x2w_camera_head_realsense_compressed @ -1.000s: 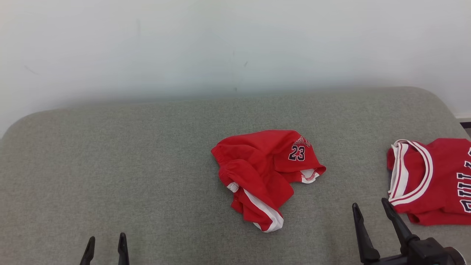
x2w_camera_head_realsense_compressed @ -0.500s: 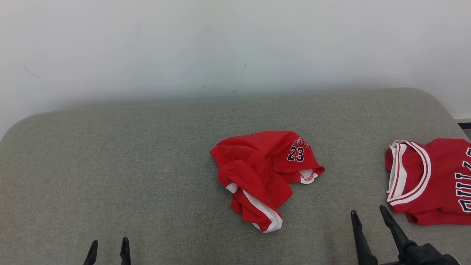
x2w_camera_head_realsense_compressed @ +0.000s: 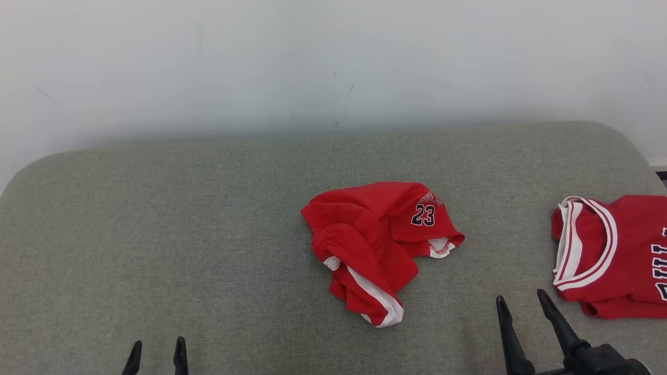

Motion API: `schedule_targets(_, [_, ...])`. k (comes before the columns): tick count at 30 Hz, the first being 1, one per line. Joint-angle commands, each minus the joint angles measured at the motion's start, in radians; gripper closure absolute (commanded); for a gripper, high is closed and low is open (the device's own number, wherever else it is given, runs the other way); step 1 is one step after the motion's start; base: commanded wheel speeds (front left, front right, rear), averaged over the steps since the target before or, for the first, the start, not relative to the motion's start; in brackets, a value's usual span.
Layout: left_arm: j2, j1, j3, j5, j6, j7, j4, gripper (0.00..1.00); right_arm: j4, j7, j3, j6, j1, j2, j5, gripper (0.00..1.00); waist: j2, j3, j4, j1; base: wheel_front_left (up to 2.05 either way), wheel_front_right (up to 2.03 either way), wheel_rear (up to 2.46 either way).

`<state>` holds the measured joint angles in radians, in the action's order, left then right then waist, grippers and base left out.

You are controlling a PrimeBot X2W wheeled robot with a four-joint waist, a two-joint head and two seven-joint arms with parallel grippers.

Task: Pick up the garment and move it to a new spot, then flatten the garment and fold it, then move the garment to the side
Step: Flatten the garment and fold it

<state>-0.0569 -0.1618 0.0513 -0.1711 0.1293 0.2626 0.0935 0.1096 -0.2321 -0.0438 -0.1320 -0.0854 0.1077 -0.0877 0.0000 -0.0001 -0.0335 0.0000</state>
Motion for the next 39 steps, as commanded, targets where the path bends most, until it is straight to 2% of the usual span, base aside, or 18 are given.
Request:
schedule_targets(1, [0.002,0.012,0.002,0.009,0.0,0.003,0.003,0.0,-0.001,-0.006,-0.001,0.003,0.002,-0.003,-0.007,0.0,0.0,0.001,0.0,0.0,0.0,0.0,0.0])
schedule_targets(8, [-0.016,0.061,-0.054,-0.009,0.0,0.003,0.016,0.0,0.001,-0.007,-0.012,0.003,0.016,-0.007,-0.007,0.0,0.0,0.01,-0.009,0.0,0.0,0.0,0.0])
schedule_targets(12, [-0.045,0.127,-0.132,-0.043,0.0,0.003,0.089,0.0,-0.004,-0.008,-0.018,0.003,0.03,-0.004,-0.009,0.0,0.0,0.026,-0.037,0.0,0.0,0.0,0.0])
schedule_targets(22, [-0.094,0.342,-0.313,-0.172,0.0,-0.012,0.351,0.0,-0.009,-0.015,-0.043,0.003,0.067,-0.015,-0.008,0.0,0.0,0.087,-0.201,0.0,0.0,0.0,0.0])
schedule_targets(33, [-0.125,0.463,-0.33,-0.251,0.0,-0.008,0.501,0.0,0.01,-0.029,-0.042,0.003,0.073,-0.039,-0.013,0.0,0.0,0.149,-0.341,0.0,0.0,0.0,0.0])
schedule_targets(39, [-0.149,0.49,-0.336,-0.277,0.0,-0.001,0.522,0.0,0.015,-0.032,-0.045,0.003,0.087,-0.048,-0.014,0.0,0.0,0.168,-0.374,0.0,0.0,0.0,0.0])
